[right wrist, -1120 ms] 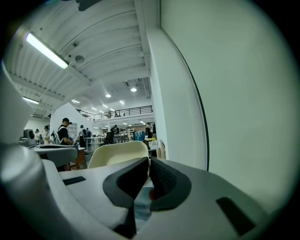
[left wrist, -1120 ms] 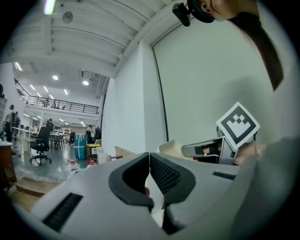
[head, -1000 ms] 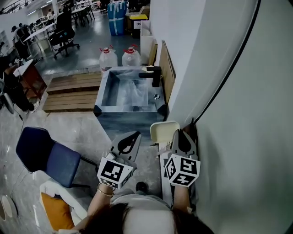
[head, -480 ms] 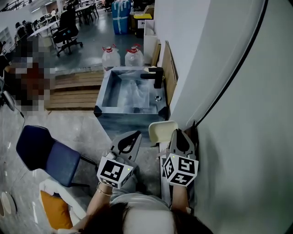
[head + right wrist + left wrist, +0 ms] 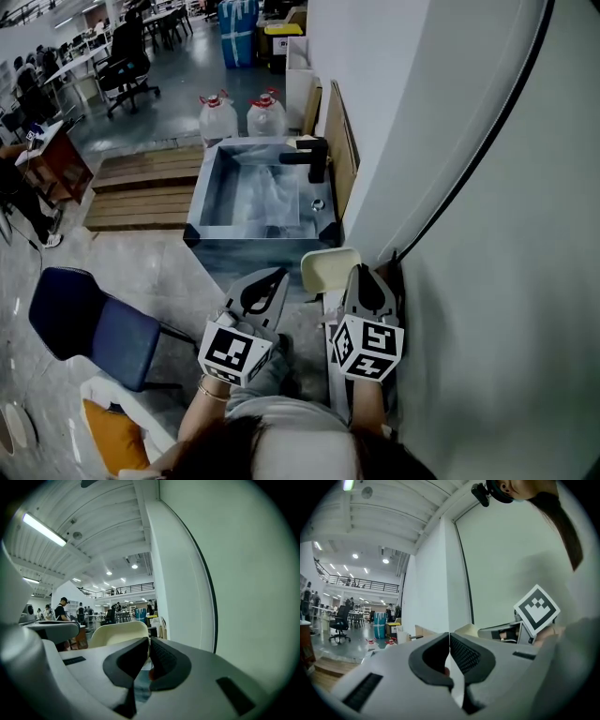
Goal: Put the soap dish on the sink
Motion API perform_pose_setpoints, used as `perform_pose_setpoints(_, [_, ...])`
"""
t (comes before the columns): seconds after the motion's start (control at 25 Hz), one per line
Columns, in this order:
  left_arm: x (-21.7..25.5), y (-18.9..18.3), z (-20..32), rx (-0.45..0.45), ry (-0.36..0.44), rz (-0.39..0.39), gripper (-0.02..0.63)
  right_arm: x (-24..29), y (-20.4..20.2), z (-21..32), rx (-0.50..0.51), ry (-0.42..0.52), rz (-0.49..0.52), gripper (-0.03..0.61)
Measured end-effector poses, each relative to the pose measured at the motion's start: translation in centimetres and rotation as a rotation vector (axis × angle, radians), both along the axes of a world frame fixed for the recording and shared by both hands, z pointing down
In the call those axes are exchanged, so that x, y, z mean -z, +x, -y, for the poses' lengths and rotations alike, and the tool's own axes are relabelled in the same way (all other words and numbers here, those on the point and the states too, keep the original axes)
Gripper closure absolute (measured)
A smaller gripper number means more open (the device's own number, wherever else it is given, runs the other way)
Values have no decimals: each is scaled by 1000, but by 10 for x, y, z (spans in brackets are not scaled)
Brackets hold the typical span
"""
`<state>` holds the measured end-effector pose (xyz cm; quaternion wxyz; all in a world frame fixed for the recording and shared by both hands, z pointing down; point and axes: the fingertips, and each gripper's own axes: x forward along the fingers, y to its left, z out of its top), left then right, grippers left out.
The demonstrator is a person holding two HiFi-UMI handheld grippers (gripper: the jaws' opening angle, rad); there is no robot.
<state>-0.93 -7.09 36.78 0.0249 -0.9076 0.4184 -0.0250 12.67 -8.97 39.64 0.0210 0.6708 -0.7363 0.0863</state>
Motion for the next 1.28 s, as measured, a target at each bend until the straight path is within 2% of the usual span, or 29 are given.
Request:
perform_pose_setpoints(0.68, [-4,7,69,-38,-19,-9,604,-9,-6,74,2,-30,-20,543])
perform_pose_setpoints(1.28, [-10,-2,119,-44,-31,-18,604,-26,-24,133,27,-59,-81,542])
